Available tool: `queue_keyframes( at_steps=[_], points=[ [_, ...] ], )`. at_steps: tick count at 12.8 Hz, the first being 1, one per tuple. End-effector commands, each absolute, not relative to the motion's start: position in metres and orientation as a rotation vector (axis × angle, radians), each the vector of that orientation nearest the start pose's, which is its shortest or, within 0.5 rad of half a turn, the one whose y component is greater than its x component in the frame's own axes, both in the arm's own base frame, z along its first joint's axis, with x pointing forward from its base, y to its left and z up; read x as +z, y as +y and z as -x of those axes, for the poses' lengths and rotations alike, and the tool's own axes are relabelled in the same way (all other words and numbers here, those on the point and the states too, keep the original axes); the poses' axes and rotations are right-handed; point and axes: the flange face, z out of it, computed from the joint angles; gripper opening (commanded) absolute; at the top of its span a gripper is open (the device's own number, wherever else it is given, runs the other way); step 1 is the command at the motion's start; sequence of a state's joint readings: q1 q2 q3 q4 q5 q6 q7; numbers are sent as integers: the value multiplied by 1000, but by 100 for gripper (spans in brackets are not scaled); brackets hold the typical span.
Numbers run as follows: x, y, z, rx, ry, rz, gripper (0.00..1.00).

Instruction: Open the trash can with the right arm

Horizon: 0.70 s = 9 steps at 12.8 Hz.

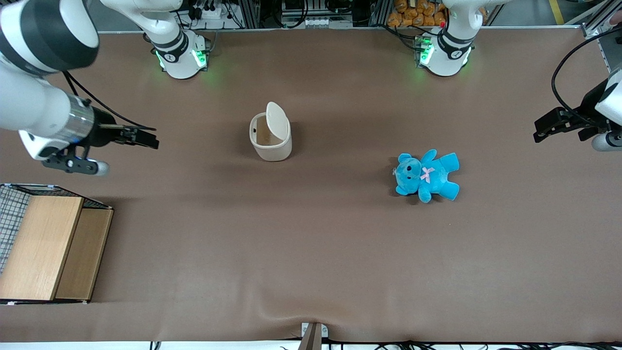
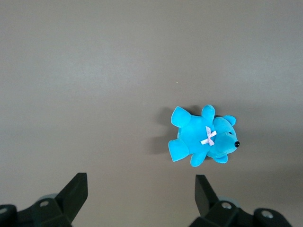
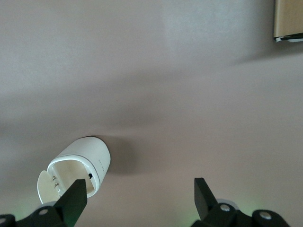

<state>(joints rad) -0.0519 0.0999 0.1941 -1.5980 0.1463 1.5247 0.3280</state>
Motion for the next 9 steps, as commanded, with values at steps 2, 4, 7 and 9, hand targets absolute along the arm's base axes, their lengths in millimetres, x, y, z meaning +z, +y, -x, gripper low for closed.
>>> queue_keyframes(
  at_steps=[2,4,7,9],
  points=[
    [584,84,-546,252,283,3015,100],
    [593,72,-541,228,303,3022,100],
    [602,47,-536,202,249,3036,100],
    [618,40,-535,119,253,3121,100]
  ],
)
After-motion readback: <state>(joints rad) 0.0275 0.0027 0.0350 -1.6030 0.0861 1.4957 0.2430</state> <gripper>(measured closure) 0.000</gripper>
